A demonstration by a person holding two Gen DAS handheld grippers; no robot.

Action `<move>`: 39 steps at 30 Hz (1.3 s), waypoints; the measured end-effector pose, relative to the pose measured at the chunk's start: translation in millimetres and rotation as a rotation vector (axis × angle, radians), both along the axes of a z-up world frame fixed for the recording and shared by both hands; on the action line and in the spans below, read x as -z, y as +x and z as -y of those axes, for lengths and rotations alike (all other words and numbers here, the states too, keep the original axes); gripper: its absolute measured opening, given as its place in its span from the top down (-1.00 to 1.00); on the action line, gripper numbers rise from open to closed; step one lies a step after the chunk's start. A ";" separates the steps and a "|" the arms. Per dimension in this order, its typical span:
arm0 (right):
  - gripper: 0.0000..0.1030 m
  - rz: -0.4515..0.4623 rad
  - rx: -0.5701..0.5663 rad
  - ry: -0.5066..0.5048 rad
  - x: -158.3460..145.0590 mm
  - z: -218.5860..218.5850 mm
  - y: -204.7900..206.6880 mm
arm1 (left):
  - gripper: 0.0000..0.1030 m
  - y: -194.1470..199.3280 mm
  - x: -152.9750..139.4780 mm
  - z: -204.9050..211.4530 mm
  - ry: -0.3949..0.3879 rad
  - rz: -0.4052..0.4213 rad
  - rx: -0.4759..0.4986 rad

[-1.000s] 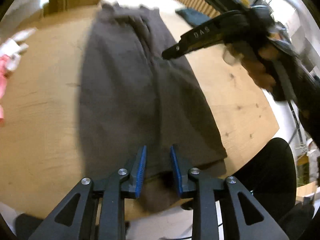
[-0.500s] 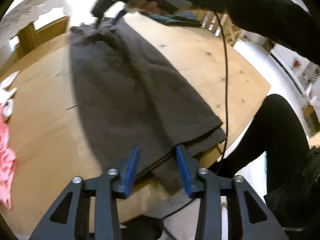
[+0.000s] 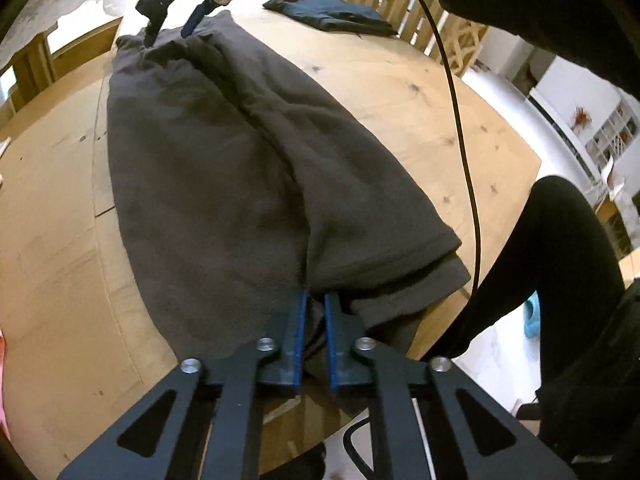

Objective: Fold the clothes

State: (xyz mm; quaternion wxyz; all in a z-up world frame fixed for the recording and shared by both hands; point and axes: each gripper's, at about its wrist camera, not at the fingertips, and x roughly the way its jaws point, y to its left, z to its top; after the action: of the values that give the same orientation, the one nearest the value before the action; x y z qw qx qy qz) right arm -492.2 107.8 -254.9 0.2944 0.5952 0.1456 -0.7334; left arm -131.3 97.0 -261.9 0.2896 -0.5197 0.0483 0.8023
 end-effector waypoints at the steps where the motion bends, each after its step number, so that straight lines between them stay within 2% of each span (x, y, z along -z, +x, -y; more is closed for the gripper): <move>1: -0.05 0.004 -0.010 0.016 4.7 3.3 0.6 | 0.93 -1.0 -1.2 4.5 0.014 0.005 -0.018; 2: -0.05 0.008 -0.019 0.030 9.2 6.4 1.1 | 0.93 -2.1 -2.4 9.0 0.028 0.010 -0.037; 3: 0.06 0.008 -0.020 0.034 11.2 7.1 1.3 | 0.94 -3.1 -3.6 13.4 0.041 0.016 -0.055; 4: 0.25 0.007 -0.018 0.039 12.7 7.6 0.9 | 0.94 -3.7 -5.7 18.0 0.052 0.016 -0.072; 5: 0.57 0.013 -0.012 0.038 13.1 7.2 -0.9 | 0.94 -4.8 -7.9 24.0 0.067 0.016 -0.092; 8: 0.66 0.038 0.009 0.022 13.4 5.3 -6.3 | 0.94 -6.1 -14.4 40.6 0.097 0.014 -0.144; 12: 0.63 0.039 0.014 0.020 11.7 7.9 -6.6 | 0.93 0.7 -17.5 39.5 0.111 0.021 -0.111; 13: 0.60 0.038 0.002 0.042 13.6 11.4 -4.1 | 0.92 2.5 -17.0 35.6 0.107 0.019 -0.096; 14: 0.48 0.049 -0.005 0.055 15.7 14.0 -3.4 | 0.92 3.1 -15.2 30.6 0.103 0.028 -0.076; 15: 0.37 0.060 -0.009 0.063 17.6 16.3 -2.9 | 0.84 3.4 -12.9 25.7 0.100 0.042 -0.056; 19: 0.26 0.070 -0.026 0.085 21.5 24.8 -0.6 | 0.46 8.5 -7.6 4.7 0.067 0.048 0.001; 23: 0.26 0.098 -0.019 0.071 22.9 24.3 -3.3 | 0.45 8.4 -7.4 -5.7 0.025 0.040 0.031; 29: 0.19 0.110 -0.009 0.045 28.2 27.4 -6.1 | 0.46 -25.7 -33.7 25.6 0.054 -0.001 -0.081; 31: 0.53 0.108 -0.001 0.039 30.1 29.8 -6.8 | 0.46 -46.9 -40.4 27.0 0.046 -0.015 -0.102; 32: 0.64 0.110 0.003 0.038 30.8 30.9 -7.0 | 0.46 -55.6 -44.2 26.4 0.053 -0.020 -0.111; 36: 0.67 0.144 0.021 -0.003 31.7 30.3 -13.3 | 0.28 -90.6 -47.5 16.4 0.023 -0.019 -0.222; 39: 0.68 0.197 0.075 -0.064 32.0 26.9 -19.6 | 0.14 -112.0 -34.7 -1.7 -0.030 -0.017 -0.295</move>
State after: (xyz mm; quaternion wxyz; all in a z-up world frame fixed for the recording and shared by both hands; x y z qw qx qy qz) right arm -511.8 80.9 -286.9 0.2984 0.6598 0.0703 -0.6860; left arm -243.3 98.7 -227.2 0.1605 -0.5186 -0.0140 0.8397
